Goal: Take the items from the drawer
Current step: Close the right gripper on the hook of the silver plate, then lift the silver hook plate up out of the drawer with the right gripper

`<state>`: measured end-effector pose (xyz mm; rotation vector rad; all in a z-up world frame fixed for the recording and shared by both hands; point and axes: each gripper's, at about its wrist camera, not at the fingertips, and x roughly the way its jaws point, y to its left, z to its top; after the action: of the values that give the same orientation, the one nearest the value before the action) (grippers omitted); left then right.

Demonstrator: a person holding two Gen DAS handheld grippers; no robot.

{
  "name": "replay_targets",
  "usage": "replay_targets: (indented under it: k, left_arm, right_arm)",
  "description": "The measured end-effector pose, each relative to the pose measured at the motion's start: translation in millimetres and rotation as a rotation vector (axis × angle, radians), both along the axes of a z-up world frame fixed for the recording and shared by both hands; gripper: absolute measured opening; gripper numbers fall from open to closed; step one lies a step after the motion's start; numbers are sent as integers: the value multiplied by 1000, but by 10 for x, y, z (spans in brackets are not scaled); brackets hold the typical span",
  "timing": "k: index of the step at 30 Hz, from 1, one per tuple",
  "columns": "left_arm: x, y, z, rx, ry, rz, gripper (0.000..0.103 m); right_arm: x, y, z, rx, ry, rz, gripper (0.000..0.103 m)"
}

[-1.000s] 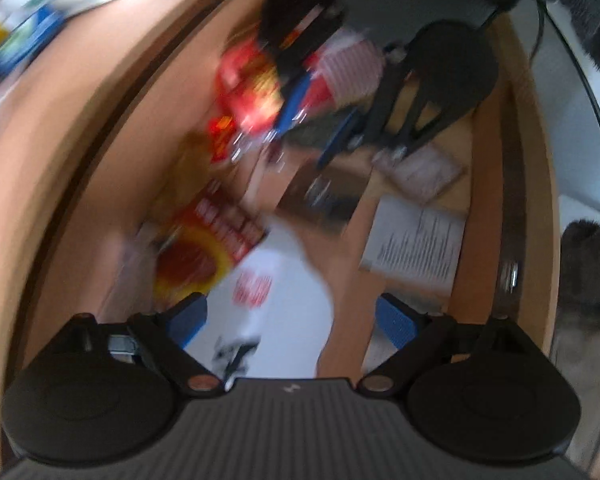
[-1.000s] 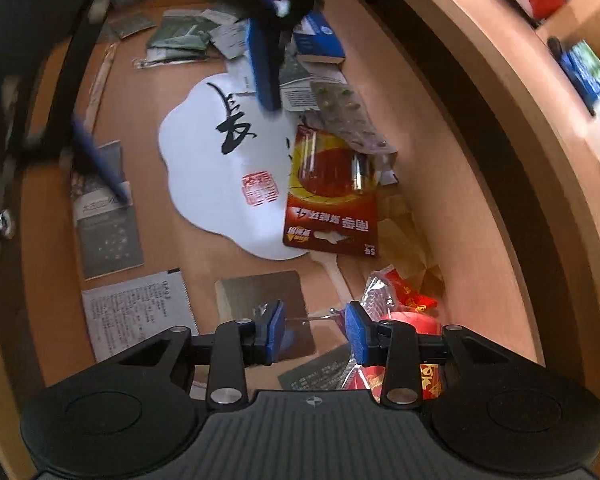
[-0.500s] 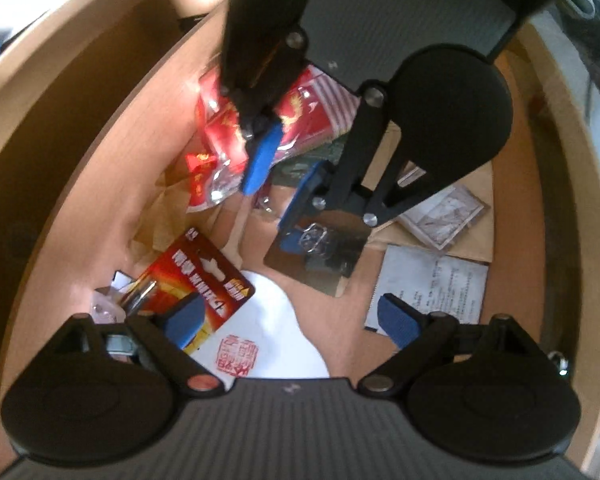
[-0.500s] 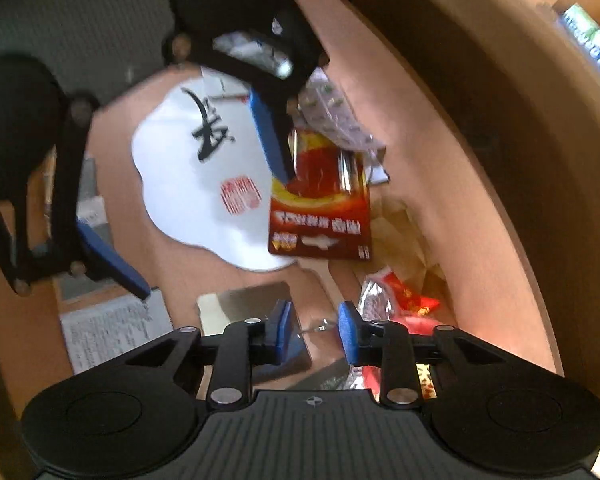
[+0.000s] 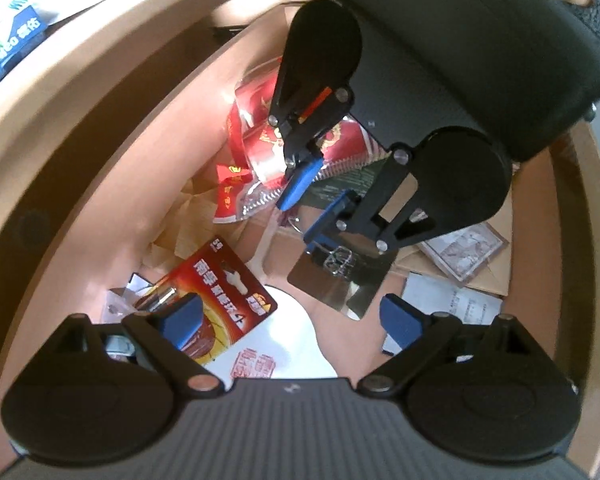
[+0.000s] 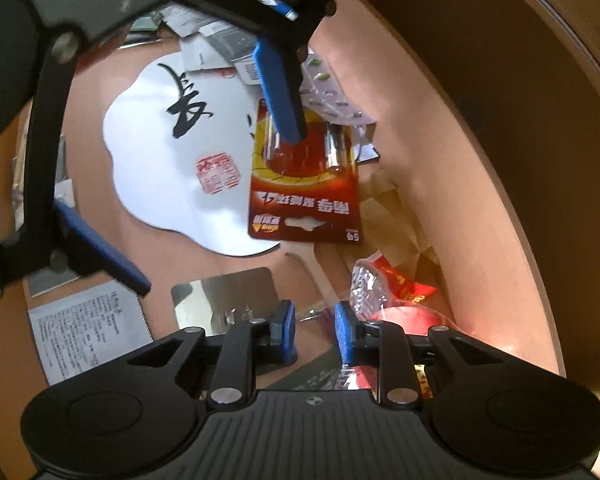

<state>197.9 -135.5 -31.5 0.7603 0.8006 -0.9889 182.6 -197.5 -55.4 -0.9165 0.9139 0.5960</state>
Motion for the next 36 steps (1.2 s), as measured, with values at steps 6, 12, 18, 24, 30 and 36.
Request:
replay_targets:
  k: [6, 12, 18, 24, 30, 36]
  left_arm:
    - [-16, -26, -70, 1, -1, -14, 97]
    - [-10, -33, -77, -2, -15, -14, 97]
    - [31, -25, -46, -13, 0, 4, 97]
    - [18, -31, -70, 1, -2, -6, 97]
    - [-21, -46, -65, 3, -3, -23, 97]
    - [-9, -31, -66, 2, 1, -15, 97]
  right_arm:
    - [13, -6, -52, -24, 14, -11, 2]
    - [-10, 16, 7, 13, -14, 2, 1]
    - [-56, 27, 20, 9, 18, 24, 1]
    - [-56, 7, 86, 54, 0, 11, 5]
    - [4, 49, -11, 35, -3, 2, 6]
    - [-9, 69, -5, 52, -11, 0, 7]
